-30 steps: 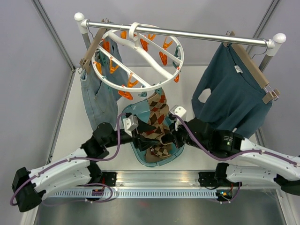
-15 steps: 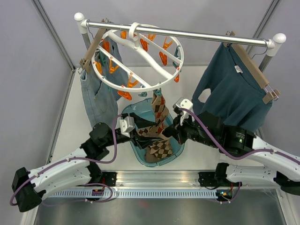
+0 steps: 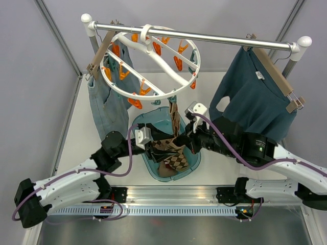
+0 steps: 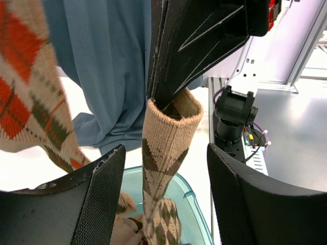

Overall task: Clip the socks to the hanger
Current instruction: Pick up the sock from the bin.

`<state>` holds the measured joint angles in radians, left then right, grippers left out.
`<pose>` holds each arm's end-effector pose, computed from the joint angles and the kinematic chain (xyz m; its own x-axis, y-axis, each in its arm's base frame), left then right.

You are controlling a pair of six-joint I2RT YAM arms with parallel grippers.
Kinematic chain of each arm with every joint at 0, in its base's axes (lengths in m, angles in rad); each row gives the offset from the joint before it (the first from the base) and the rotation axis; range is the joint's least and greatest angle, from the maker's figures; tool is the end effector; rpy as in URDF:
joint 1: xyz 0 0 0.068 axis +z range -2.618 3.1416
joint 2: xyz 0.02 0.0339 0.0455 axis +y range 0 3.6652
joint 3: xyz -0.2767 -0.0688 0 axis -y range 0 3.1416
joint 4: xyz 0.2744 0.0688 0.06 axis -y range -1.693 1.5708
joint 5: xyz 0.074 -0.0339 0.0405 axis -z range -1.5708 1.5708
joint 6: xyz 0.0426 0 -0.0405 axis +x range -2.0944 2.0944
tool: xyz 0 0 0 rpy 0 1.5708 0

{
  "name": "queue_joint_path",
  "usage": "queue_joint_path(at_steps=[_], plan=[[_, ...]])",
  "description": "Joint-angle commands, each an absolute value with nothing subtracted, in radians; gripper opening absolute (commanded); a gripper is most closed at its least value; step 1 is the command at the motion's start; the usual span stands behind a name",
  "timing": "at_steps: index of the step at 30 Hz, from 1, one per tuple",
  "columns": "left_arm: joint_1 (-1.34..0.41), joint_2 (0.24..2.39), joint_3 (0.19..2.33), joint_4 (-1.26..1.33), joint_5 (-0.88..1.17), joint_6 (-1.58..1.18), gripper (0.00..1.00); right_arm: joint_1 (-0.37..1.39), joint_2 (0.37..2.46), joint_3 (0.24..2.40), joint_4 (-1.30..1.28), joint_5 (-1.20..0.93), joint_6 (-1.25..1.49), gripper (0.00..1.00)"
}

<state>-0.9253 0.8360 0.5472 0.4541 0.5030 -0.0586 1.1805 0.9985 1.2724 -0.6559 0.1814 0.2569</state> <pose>0.1186 -0.1916 0.3165 0.0411 -0.1398 -0.9893 0.9900 0.1393 0.0214 0.0930 0.2057 0.4349 -0.3521 -0.1990 -0.9146 -0.7821 0.5993 0.1707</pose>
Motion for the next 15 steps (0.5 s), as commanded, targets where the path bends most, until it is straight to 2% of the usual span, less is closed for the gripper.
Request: queue_joint_path(at_steps=[1,7,12,13,15], plan=[[-0.934,0.857,0.592,0.512,0.526,-0.051,0.69,1.18,1.008,1.319,-0.641,0.167,0.244,0.0],[-0.937,0.87,0.597,0.54,0.506,-0.078,0.63,1.181,1.023,1.33,-0.629,0.158,0.245,0.0],[-0.939,0.87,0.591,0.554,0.474,-0.095,0.38,1.18,1.023,1.33,-0.62,0.153,0.248,0.0],[-0.939,0.87,0.594,0.552,0.477,-0.101,0.23,1.181,1.022,1.33,-0.612,0.158,0.253,0.05],[-0.937,0.873,0.6,0.532,0.479,-0.107,0.1,1.18,1.017,1.331,-0.607,0.167,0.256,0.15]])
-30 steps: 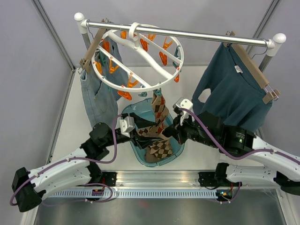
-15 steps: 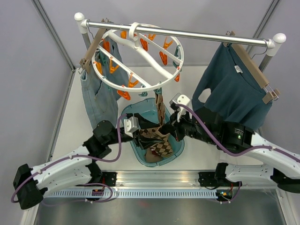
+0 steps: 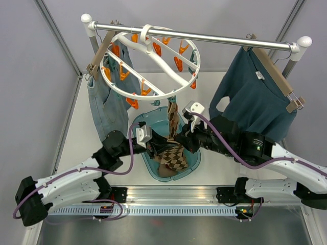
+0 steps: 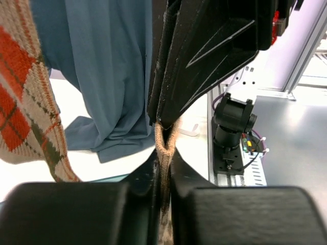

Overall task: Clip the socks to the hanger
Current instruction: Pick up the sock from the bin.

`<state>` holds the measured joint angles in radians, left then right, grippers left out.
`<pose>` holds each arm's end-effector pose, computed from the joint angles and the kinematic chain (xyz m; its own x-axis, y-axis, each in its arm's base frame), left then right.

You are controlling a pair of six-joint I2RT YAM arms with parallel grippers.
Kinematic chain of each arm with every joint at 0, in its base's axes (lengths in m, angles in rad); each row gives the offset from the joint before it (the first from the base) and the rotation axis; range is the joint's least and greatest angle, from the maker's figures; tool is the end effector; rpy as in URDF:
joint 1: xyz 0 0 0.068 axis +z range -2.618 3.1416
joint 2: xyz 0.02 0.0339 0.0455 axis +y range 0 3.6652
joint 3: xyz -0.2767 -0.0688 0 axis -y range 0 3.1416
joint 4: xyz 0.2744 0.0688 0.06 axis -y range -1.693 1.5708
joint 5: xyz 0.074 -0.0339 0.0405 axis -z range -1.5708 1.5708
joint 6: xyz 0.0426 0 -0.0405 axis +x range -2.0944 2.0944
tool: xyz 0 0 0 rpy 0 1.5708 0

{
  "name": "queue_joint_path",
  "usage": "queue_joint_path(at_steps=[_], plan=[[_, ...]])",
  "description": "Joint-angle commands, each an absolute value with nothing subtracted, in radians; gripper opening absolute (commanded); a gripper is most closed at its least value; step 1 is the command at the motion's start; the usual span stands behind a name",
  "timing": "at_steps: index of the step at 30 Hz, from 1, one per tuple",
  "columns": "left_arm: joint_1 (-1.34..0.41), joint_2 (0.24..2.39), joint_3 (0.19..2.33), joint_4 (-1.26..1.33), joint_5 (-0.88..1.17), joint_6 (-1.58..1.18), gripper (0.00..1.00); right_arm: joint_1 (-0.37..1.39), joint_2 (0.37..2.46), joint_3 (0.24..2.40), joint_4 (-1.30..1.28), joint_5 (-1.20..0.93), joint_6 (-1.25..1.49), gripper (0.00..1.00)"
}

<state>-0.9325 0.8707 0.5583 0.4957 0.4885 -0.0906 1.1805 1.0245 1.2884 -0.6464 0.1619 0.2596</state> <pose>0.1216 -0.1975 0.3182 0.0191 -0.1599 -0.9870 0.9899 0.1417 -0.0038 0.0951 0.2130 0.4361 -0.3569 -0.2017 -0.9121 -0.7907 0.5852 0.1800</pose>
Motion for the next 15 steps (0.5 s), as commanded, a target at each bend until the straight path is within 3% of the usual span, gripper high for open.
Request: queue_joint_path(at_steps=[1,3,8,15], plan=[[-0.94,0.871,0.601,0.528,0.477,-0.112,0.03,1.18,1.017,1.333,-0.601,0.172,0.255,0.19],[-0.94,0.868,0.603,0.52,0.479,-0.127,0.02,1.18,1.012,1.338,-0.595,0.214,0.256,0.35],[-0.946,0.835,0.609,0.525,0.453,-0.192,0.02,1.18,0.976,1.373,-0.588,0.455,0.239,0.52],[-0.968,0.821,0.618,0.618,0.309,-0.319,0.02,1.18,0.907,1.407,-0.499,0.629,0.088,0.58]])
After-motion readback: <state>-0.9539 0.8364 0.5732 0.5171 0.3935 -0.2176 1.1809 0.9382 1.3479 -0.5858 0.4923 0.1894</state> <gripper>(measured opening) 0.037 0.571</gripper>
